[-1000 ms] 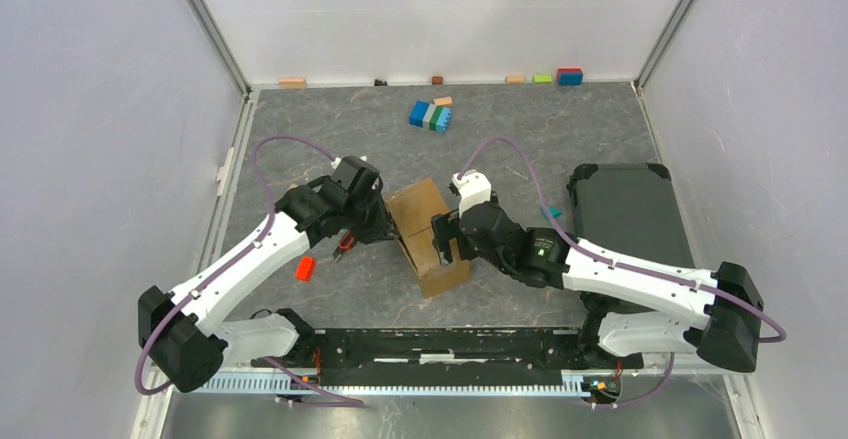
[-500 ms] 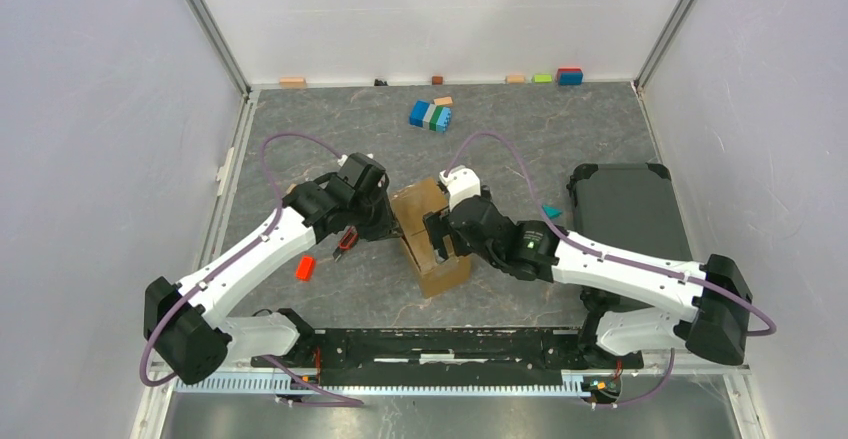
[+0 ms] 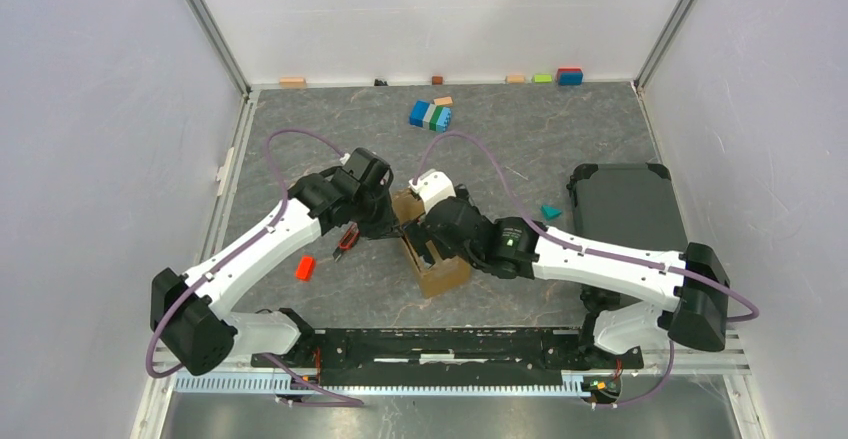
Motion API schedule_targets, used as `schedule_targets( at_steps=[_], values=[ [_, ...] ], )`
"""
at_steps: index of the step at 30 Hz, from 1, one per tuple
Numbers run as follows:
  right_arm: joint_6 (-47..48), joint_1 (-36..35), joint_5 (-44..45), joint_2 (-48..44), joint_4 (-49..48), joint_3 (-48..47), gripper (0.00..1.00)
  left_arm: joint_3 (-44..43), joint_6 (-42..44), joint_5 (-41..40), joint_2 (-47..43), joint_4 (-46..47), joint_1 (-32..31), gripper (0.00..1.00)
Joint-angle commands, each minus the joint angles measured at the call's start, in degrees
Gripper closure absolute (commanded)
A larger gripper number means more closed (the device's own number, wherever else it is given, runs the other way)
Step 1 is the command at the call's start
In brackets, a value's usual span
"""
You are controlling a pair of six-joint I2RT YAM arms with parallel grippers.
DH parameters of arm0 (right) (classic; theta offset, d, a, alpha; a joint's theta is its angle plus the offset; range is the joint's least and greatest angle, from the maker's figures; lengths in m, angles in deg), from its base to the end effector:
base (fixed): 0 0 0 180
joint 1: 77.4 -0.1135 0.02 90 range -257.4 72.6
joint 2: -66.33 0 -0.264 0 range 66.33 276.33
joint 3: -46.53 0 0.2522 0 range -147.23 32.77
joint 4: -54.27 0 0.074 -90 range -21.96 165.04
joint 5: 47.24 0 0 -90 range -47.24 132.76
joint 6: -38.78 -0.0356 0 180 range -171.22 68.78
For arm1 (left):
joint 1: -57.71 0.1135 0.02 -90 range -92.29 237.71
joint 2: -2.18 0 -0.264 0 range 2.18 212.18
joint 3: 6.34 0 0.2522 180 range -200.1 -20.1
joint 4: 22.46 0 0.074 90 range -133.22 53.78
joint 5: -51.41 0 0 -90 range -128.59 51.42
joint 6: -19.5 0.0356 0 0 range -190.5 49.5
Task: Unpack the express box
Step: Open the express box at the center of the board.
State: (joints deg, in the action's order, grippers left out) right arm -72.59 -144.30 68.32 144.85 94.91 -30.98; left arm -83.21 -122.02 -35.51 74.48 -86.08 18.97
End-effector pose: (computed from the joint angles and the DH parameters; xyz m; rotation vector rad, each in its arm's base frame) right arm 0.1314 0.2689 0.2973 -0.6514 2.1371 0.3329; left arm 0.1918 -0.1564 0.2911 -0.2844 2.7228 -0.5891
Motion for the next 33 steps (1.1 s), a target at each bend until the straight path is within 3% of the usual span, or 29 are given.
schedule_targets(
  at_steps=[1, 14, 26, 27, 28, 33],
  values=[
    [1.1, -2.4, 3.4, 1.0, 0.2, -3.9, 0.02, -1.2, -0.7, 2.6, 2.6, -6.1, -0.6, 0.98],
    [0.2, -5.8, 9.6, 6.7, 4.4, -7.2, 0.02, -2.5, -1.6, 4.8, 3.1, -6.7, -0.7, 0.98],
    [-1.4, -5.9, 10.7, 2.1, 0.3, -5.2, 0.02, -2.6, -0.6, 4.1, 2.9, -8.2, -0.7, 0.98],
    [-1.3, -5.9, 10.6, 2.5, 0.1, -5.3, 0.02, -2.6, -0.7, 4.0, 2.8, -8.2, 3.0, 0.98],
    [-1.2, -5.9, 10.6, 3.0, 0.3, -5.5, 0.02, -2.5, -0.7, 4.1, 2.8, -8.1, -0.7, 0.98],
    [-1.5, -5.9, 9.2, 3.9, -0.3, -5.1, 0.02, -2.4, -0.9, 4.1, 2.8, -8.1, -0.7, 0.98]
  ],
)
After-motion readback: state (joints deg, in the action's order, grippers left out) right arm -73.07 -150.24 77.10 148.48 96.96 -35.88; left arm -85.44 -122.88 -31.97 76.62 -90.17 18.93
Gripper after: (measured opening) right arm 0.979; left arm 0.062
